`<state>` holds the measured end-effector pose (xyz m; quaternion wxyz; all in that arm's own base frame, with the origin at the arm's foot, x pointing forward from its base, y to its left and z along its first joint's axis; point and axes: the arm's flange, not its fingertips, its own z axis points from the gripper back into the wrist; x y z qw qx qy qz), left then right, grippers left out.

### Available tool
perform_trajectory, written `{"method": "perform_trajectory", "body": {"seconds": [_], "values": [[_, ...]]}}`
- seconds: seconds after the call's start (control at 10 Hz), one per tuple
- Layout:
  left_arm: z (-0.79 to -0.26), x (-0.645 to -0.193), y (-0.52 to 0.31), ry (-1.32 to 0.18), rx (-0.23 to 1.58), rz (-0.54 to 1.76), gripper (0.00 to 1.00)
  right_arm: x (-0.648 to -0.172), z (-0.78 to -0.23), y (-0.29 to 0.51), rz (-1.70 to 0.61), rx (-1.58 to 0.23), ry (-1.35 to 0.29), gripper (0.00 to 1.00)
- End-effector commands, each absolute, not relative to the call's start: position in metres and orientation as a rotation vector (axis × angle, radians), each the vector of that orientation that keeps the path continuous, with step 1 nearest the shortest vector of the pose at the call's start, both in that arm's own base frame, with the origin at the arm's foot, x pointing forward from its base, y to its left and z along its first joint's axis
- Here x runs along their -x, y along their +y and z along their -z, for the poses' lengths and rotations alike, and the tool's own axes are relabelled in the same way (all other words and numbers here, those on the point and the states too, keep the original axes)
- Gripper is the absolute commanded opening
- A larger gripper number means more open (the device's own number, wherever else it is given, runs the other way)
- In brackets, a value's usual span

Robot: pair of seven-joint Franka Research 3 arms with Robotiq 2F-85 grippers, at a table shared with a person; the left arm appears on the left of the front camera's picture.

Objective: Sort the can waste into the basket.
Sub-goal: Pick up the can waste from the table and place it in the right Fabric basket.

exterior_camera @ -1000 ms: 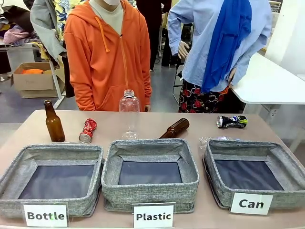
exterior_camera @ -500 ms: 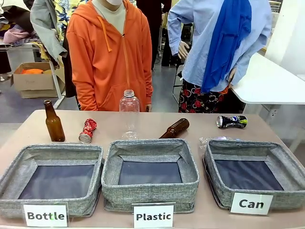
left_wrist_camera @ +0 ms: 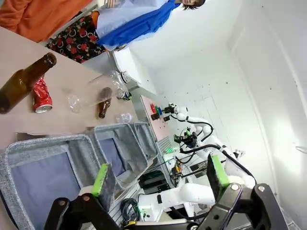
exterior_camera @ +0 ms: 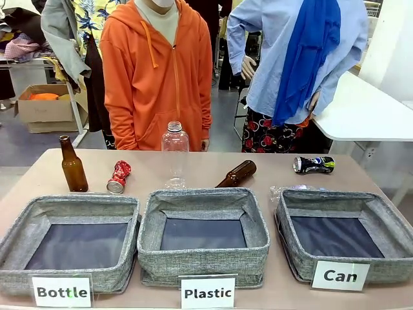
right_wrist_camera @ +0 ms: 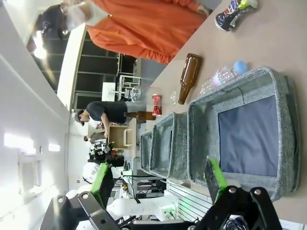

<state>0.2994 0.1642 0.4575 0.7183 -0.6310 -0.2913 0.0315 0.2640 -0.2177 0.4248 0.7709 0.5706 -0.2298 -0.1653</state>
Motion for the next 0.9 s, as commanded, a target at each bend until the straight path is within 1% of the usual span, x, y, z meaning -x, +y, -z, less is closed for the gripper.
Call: {"method": "perform_trajectory", "body": {"seconds": [0.0, 0.1, 0.3, 0.5, 0.7, 0.8], "values": [[-0.47, -0.301, 0.157, -0.641, 1.279, -0.095, 1.0, -0.264, -0.426, -0.219, 0.347, -1.242, -0.507, 1.0], [-0.484, -0.299, 0.152, -0.655, 1.183, -0.099, 1.0, -0.264, -0.426, -0.219, 0.347, -1.242, -0.507, 1.0], [-0.53, -0.307, 0.104, -0.621, 0.971, 0.094, 1.0, -0.264, -0.426, -0.219, 0.347, -1.242, -0.507, 1.0], [-0.562, -0.312, 0.053, -0.586, 0.835, 0.24, 1.0, -0.264, -0.426, -0.219, 0.347, -1.242, -0.507, 1.0], [-0.568, -0.335, -0.005, -0.505, 0.669, 0.329, 1.0, -0.264, -0.426, -0.219, 0.347, -1.242, -0.507, 1.0], [-0.566, -0.345, -0.036, -0.499, 0.582, 0.352, 1.0, -0.264, -0.426, -0.219, 0.347, -1.242, -0.507, 1.0]]}}
